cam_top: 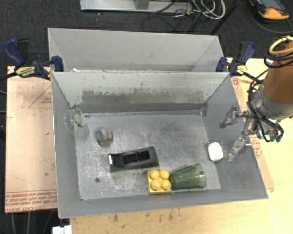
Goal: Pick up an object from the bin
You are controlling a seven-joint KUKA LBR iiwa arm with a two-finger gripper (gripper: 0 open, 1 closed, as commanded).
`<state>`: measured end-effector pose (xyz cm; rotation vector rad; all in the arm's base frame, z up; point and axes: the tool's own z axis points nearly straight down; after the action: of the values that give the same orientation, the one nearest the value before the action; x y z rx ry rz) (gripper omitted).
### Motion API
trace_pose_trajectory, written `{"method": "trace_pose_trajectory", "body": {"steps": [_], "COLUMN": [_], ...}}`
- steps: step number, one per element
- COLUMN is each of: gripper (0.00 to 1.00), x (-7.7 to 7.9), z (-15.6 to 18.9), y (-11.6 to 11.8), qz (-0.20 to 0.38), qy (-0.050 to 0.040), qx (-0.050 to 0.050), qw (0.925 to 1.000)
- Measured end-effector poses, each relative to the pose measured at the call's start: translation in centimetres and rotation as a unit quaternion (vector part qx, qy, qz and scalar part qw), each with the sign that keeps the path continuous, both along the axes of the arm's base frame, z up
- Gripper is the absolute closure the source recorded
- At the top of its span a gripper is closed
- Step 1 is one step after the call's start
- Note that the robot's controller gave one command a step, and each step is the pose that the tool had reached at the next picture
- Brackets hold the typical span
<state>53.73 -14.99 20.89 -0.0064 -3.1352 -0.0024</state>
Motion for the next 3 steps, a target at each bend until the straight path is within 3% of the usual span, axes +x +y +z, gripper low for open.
{"method": "trace_pose_trajectory", "body": {"steps": [1,2,3], "gripper": [0.0,0.0,0.0], "x": [0.2,-0.3,-2.6], "z": [0.4,-4.2,-5.6], "y": [0.1,0.5,0.2], "qz": [0.002,0.031,0.11], "qy": [-0.0038,-0.0066,0.0], "qx": [-0.001,-0.001,0.002], "qw": [1.0,0.9995,0.9939]}}
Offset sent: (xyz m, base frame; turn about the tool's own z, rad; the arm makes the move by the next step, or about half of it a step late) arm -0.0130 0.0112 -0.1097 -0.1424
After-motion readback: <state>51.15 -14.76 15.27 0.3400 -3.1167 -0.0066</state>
